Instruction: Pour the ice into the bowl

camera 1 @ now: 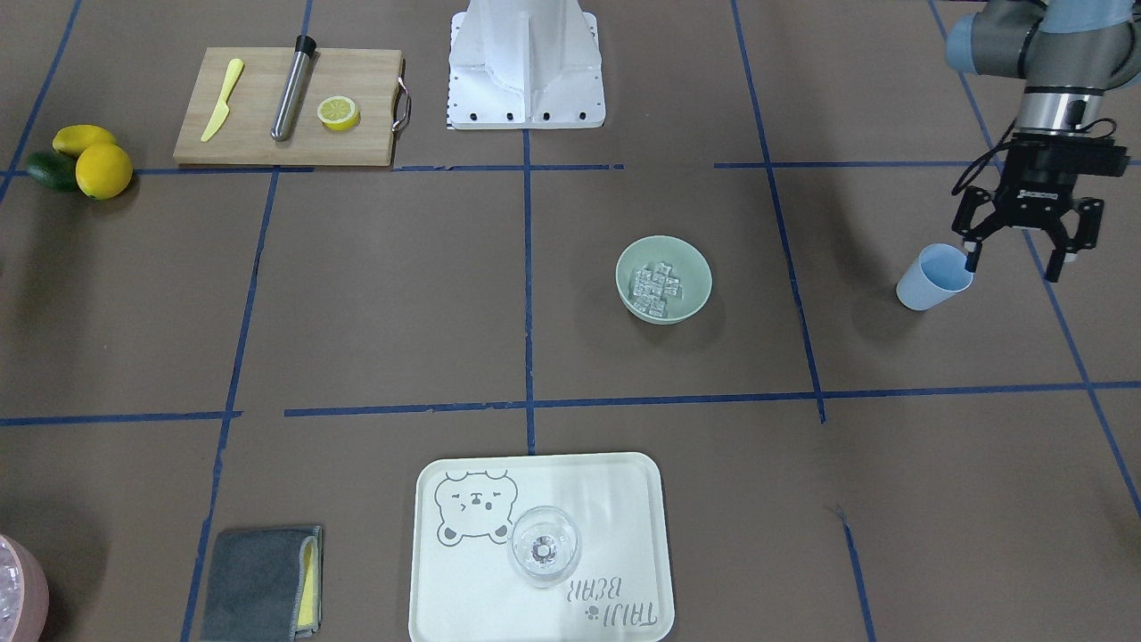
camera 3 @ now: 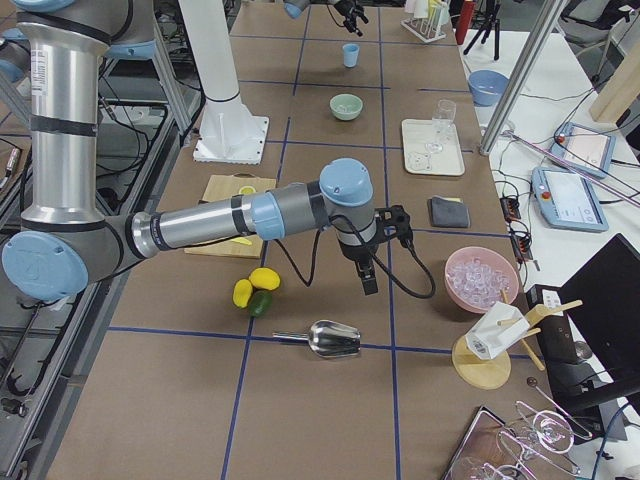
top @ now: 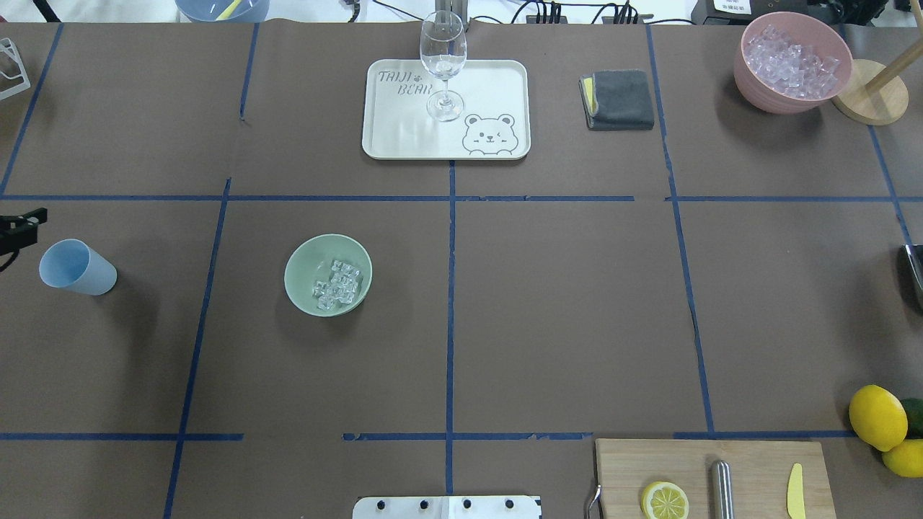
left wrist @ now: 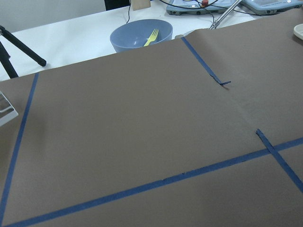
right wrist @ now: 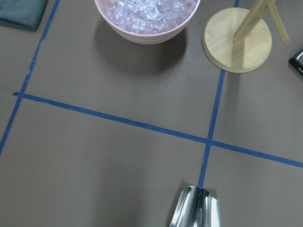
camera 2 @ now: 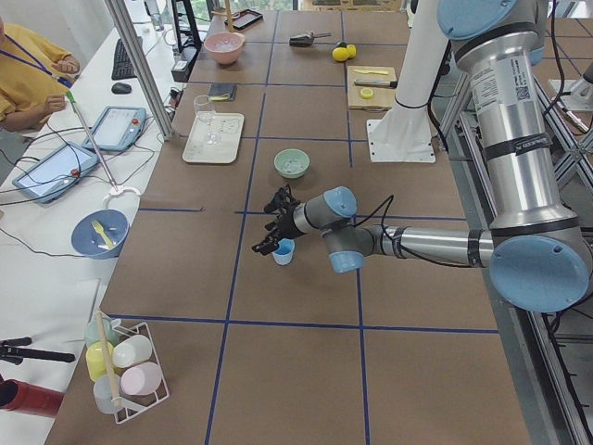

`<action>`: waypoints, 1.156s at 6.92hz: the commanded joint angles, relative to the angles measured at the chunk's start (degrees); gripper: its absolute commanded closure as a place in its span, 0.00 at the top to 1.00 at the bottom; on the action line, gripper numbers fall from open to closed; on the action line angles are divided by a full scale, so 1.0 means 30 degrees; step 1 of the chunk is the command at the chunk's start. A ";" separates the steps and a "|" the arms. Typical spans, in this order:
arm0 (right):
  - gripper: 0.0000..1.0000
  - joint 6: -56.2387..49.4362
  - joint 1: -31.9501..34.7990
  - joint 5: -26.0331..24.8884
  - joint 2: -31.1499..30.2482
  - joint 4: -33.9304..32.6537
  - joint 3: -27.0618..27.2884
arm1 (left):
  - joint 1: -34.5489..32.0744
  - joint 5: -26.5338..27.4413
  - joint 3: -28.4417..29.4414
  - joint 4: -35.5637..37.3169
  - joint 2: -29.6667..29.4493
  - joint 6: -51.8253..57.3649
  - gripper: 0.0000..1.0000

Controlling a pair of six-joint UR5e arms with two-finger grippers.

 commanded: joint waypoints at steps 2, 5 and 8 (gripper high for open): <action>1.00 0.1339 -0.1415 0.1668 0.0387 0.2437 0.0566 | -0.9488 -0.9949 -0.0064 0.9652 -0.3226 0.8768 1.00; 1.00 0.7217 -0.5365 0.1495 0.2576 0.2803 0.1706 | -1.1414 -1.0682 -0.0328 2.1120 -0.5022 0.9334 1.00; 1.00 1.5211 -1.0658 -0.1035 0.6004 0.2657 0.2848 | -1.2941 -1.3085 -0.0562 2.4610 -0.4331 1.1141 1.00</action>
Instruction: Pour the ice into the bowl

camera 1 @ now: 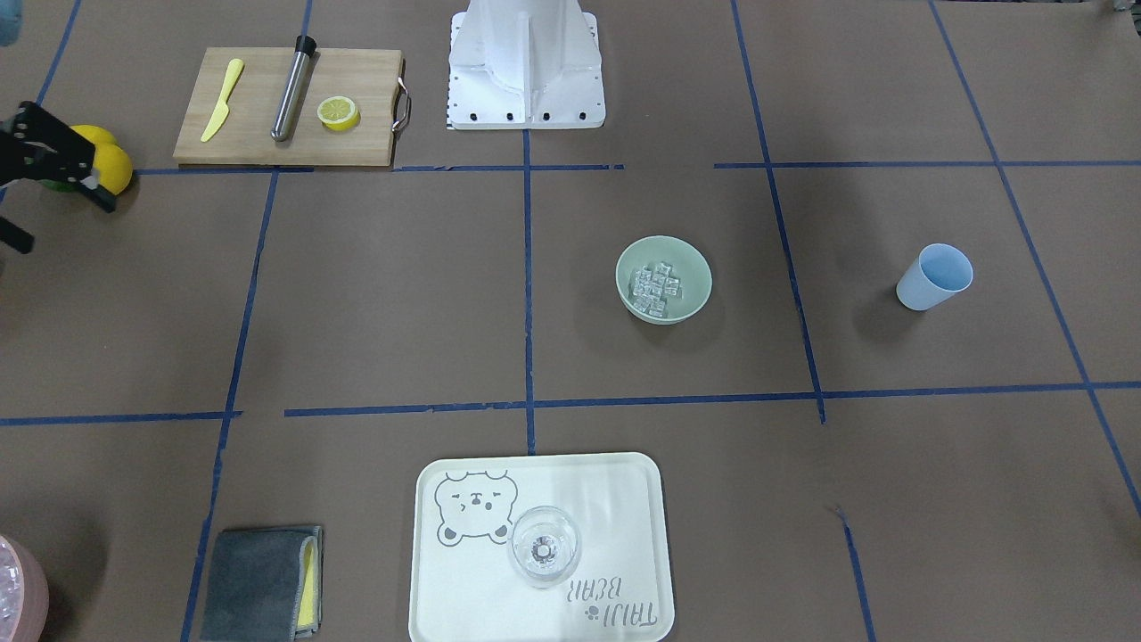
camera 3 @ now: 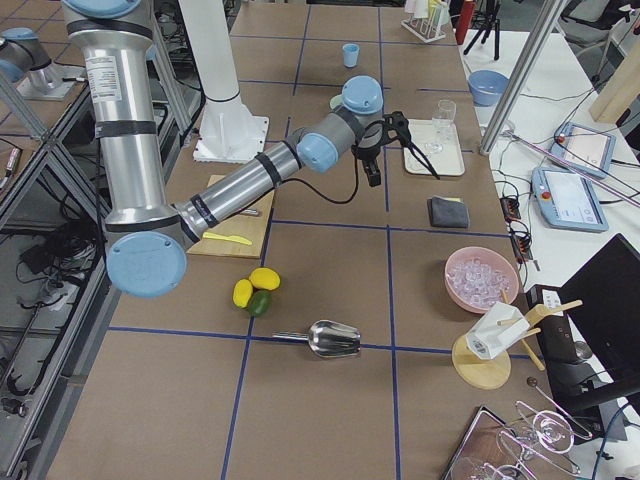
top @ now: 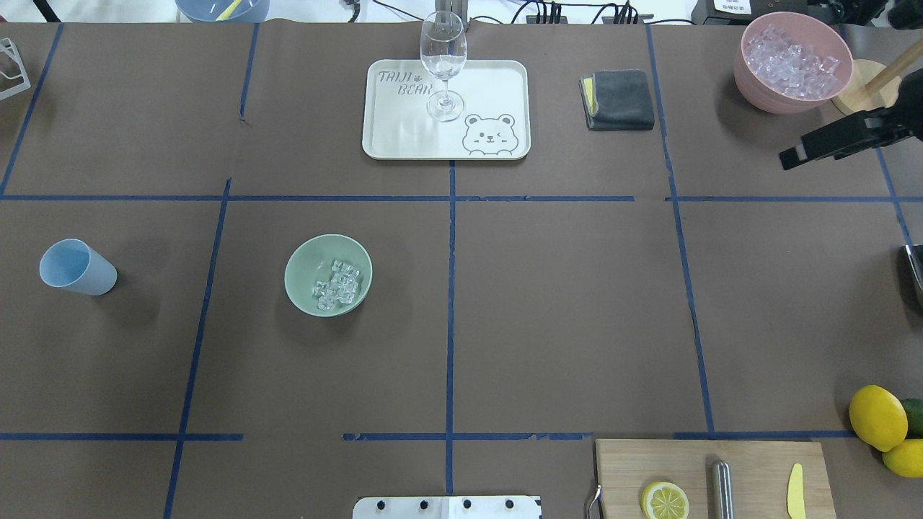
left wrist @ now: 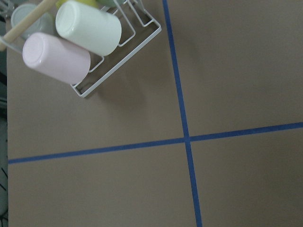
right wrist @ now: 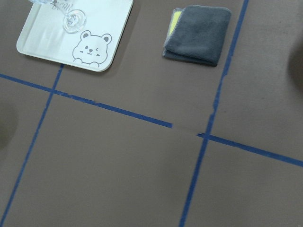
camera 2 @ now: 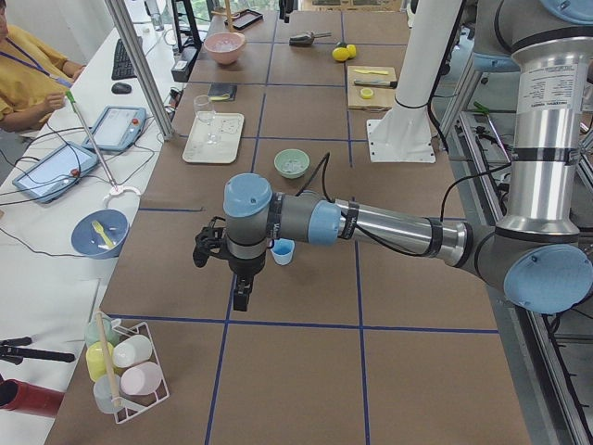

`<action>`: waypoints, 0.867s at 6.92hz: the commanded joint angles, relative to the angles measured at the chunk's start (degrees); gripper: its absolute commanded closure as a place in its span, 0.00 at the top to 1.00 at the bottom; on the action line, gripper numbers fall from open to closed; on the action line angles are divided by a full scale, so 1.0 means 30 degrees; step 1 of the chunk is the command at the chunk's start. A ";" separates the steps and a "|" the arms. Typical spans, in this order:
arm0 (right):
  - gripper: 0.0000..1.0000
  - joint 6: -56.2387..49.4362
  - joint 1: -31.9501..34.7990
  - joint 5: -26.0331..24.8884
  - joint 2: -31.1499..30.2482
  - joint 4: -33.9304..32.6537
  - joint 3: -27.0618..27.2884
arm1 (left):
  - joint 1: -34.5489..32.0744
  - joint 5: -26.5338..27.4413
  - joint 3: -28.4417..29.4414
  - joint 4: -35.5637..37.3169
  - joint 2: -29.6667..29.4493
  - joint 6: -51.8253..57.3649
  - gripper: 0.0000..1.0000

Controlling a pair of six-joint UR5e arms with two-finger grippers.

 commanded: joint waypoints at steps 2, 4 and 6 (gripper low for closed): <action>1.00 0.6034 -0.6485 -0.4182 0.6011 -0.4319 0.0410 | -0.0630 -0.0972 -0.0108 0.0663 0.0270 0.1525 1.00; 1.00 0.7081 -0.9972 -0.7054 0.8696 -0.5552 -0.0143 | -0.0630 -0.0972 -0.0224 0.0663 0.0094 0.1525 1.00; 0.99 0.9802 -1.2756 -1.0563 1.1558 -0.5493 -0.3115 | -0.0601 -0.1001 -0.0370 0.0634 0.0064 0.1525 1.00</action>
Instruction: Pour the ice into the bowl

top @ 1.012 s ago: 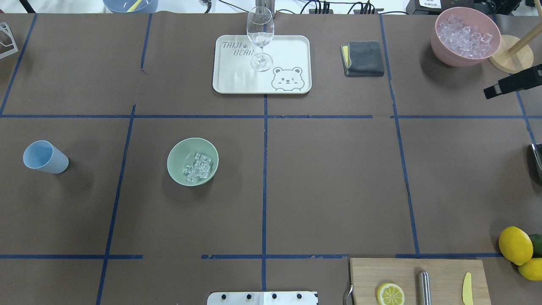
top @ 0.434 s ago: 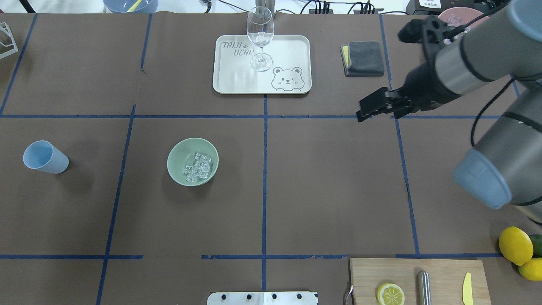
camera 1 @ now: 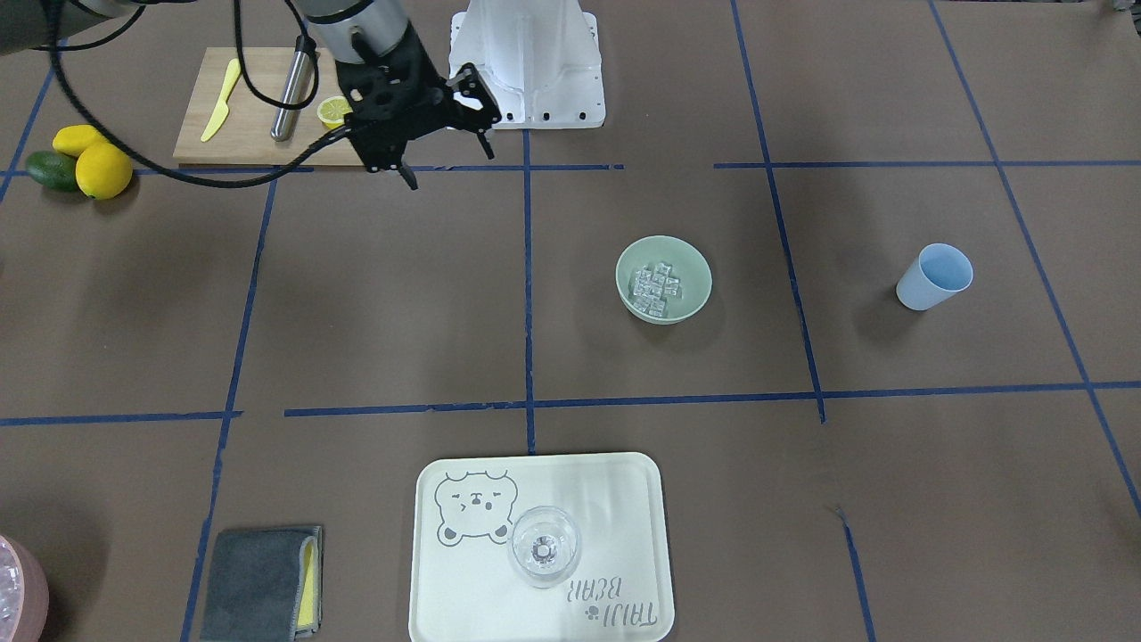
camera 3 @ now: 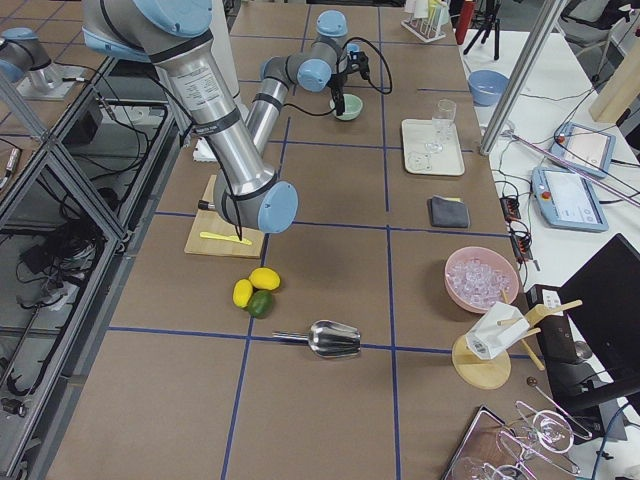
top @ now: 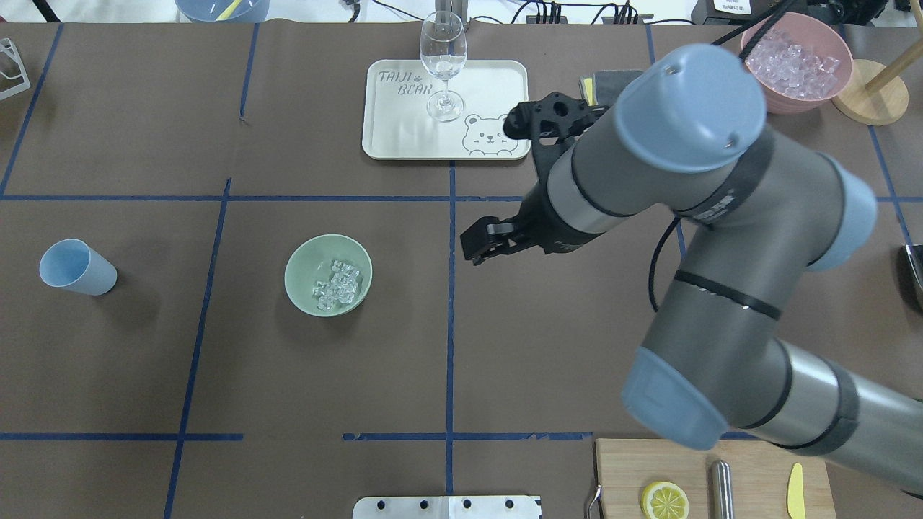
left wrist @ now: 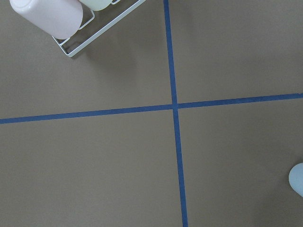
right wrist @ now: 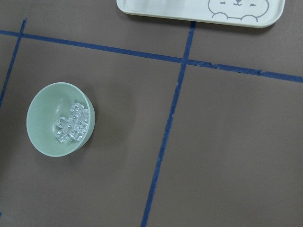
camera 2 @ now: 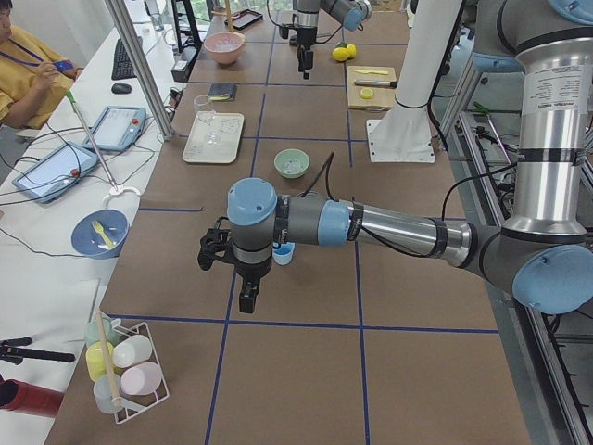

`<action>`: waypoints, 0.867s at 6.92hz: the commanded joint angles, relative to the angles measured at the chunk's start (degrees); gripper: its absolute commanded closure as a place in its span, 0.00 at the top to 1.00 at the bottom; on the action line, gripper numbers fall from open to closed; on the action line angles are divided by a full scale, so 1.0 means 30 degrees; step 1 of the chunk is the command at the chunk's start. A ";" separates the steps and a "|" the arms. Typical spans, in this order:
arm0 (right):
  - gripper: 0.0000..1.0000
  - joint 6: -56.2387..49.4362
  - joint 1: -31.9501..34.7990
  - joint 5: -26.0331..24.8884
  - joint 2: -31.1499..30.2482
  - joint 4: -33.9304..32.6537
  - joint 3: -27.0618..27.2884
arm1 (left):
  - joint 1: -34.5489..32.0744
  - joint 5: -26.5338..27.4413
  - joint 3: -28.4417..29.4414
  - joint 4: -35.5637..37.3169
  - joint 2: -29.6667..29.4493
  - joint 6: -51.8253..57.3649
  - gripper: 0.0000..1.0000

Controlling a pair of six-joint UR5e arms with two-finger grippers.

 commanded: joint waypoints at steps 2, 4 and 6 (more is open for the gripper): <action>0.94 0.2937 -0.2614 -0.3568 0.4697 0.2370 -0.7813 | 0.0025 -0.0024 -0.0051 -0.0184 -0.0034 0.0003 1.00; 0.92 0.3031 -0.2616 -0.4355 0.7133 0.3352 -1.2864 | 0.0025 -0.0024 -0.0051 -0.0215 -0.0034 0.0003 1.00; 0.89 0.3031 -0.2790 -0.4390 0.7377 0.3616 -1.3996 | 0.0025 -0.0024 -0.0022 -0.0244 -0.0034 0.0003 1.00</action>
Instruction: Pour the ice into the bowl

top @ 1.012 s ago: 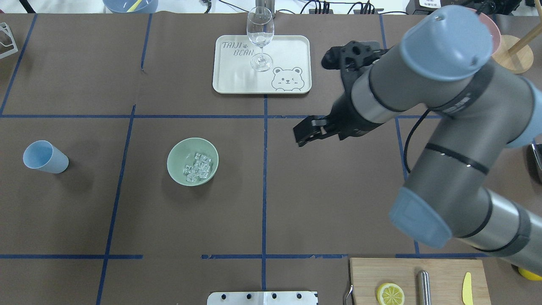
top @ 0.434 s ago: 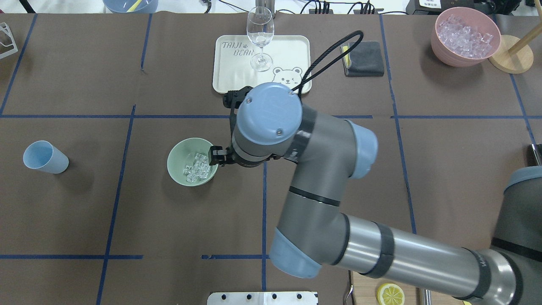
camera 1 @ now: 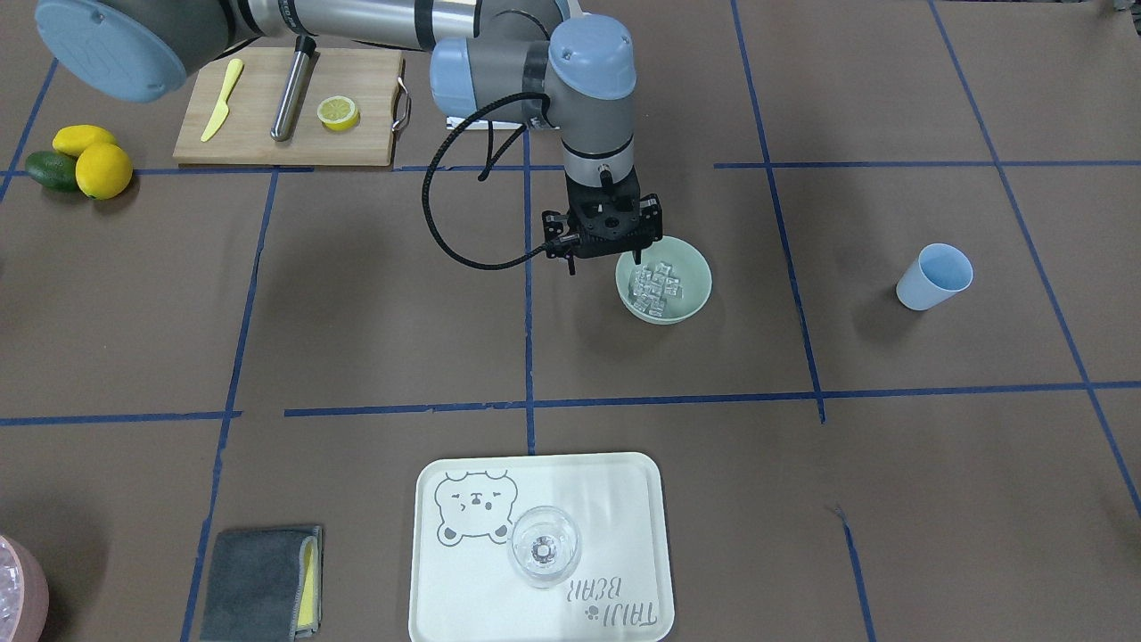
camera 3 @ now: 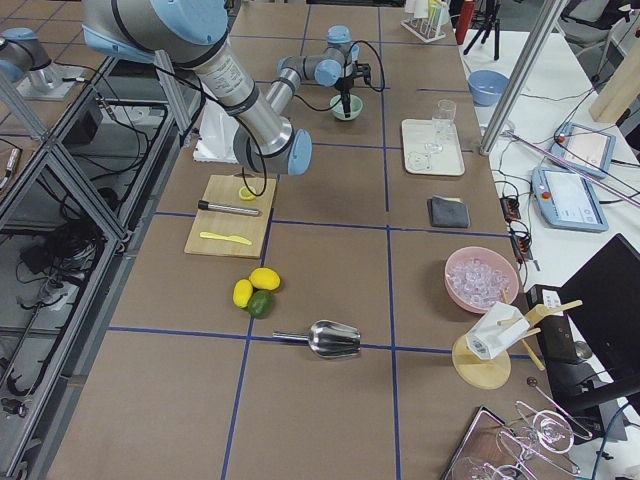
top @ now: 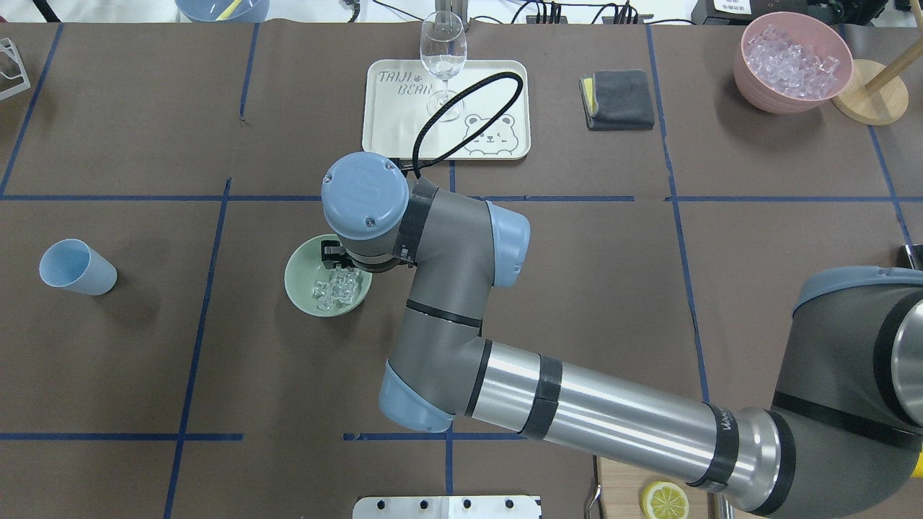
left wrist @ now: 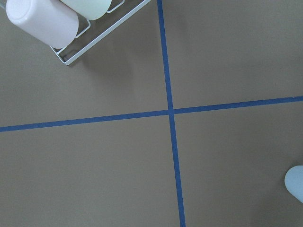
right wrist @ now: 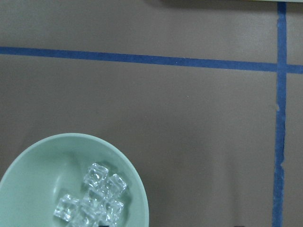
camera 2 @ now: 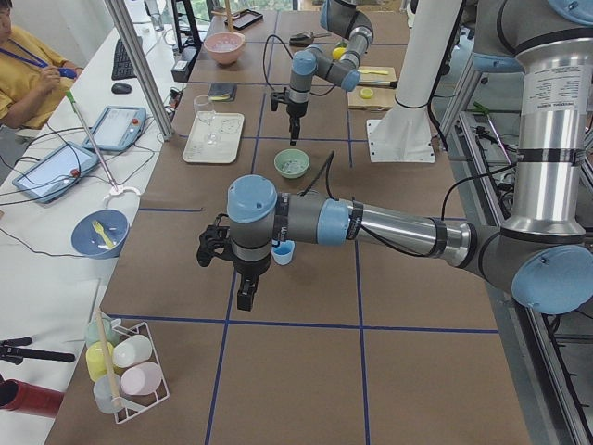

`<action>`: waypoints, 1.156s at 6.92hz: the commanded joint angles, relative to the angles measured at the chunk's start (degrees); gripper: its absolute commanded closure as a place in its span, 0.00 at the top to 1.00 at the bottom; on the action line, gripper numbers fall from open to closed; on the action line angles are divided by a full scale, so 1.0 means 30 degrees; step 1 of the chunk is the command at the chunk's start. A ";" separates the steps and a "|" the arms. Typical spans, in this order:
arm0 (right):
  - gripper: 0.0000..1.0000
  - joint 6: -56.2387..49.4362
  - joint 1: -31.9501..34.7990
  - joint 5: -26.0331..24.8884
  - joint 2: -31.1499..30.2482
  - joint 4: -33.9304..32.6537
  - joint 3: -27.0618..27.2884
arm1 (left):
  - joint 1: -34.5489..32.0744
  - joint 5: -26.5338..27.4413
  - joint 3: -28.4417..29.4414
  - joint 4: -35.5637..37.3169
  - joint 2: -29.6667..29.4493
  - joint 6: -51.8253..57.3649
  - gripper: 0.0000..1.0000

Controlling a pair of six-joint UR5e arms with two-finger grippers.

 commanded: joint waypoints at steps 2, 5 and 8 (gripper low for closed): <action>0.82 0.0299 -0.0303 -0.0096 0.0646 0.0248 -0.1675 | 0.0000 0.0000 0.0008 -0.0013 0.0000 0.0000 1.00; 0.35 0.0361 -0.0449 -0.0096 0.0911 0.0277 -0.2119 | 0.0029 0.0000 0.0008 -0.0042 0.0000 0.0000 1.00; 0.00 0.0681 -0.0654 -0.0096 0.0970 0.1094 -0.2235 | 0.0029 0.0000 0.0008 -0.0042 -0.0029 0.0000 1.00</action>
